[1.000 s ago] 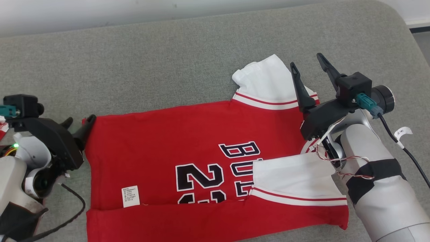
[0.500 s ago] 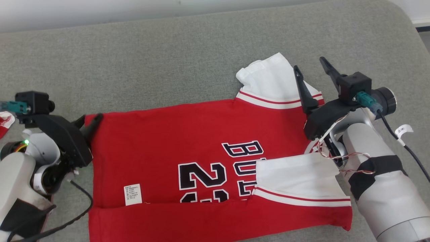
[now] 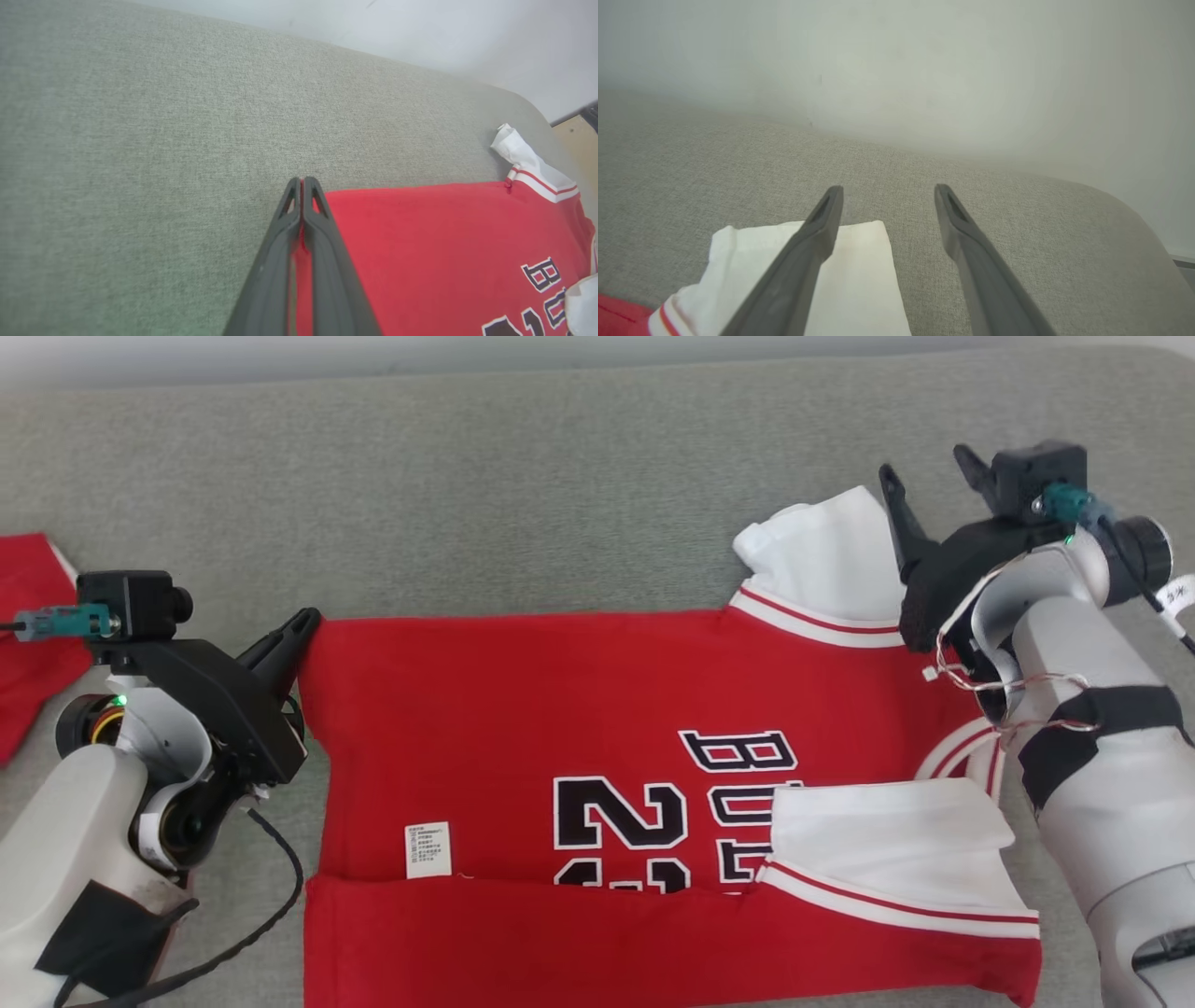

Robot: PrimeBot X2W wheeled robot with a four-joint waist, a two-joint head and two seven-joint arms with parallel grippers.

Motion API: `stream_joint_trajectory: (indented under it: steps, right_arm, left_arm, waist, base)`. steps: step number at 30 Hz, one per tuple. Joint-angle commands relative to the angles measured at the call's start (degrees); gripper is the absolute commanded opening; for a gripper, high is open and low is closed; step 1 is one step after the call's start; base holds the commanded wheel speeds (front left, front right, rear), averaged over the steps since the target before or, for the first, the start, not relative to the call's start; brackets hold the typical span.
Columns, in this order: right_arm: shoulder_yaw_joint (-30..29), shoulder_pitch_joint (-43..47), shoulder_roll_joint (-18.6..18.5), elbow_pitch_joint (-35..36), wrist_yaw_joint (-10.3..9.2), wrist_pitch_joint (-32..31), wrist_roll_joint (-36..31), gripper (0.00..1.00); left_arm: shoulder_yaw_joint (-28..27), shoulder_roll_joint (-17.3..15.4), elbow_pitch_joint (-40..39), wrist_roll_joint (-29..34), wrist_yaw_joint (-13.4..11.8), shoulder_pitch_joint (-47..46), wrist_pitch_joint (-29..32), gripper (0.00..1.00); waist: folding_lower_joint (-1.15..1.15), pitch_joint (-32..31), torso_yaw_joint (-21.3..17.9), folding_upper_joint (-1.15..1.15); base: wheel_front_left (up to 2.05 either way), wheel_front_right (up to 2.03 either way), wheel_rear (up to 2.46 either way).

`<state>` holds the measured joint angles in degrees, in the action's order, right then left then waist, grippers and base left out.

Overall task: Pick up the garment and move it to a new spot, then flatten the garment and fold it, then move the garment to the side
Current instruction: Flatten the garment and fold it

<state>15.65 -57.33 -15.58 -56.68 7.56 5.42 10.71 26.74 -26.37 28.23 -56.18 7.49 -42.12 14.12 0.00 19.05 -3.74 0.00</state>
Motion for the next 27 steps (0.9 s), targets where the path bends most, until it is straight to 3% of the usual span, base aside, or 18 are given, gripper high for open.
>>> stream_joint_trajectory:
  steps: [1,12,27]
  right_arm:
    - [0.4,-1.1,0.2,-1.0,-0.15,-0.6,0.2,1.00]
    - [0.4,-5.4,1.0,-6.9,-0.15,-5.7,-0.3,1.00]
    - [-2.4,-10.5,-0.3,-14.2,-0.15,-10.8,-3.0,1.00]
  left_arm:
    - [0.1,-0.3,-0.4,-0.4,-0.1,-0.4,-0.5,0.00]
    - [0.7,-1.3,-2.0,-1.9,-0.1,-2.5,-0.2,0.00]
    - [4.0,-2.5,-7.9,-2.4,-0.1,-3.4,-2.1,0.00]
  waist:
    - [0.00,1.1,1.2,0.00]
    - [0.00,3.3,1.2,0.00]
    - [0.00,7.2,4.0,0.00]
  base:
    - [0.00,0.00,0.00]
    - [0.00,0.00,0.00]
    - [0.00,0.00,0.00]
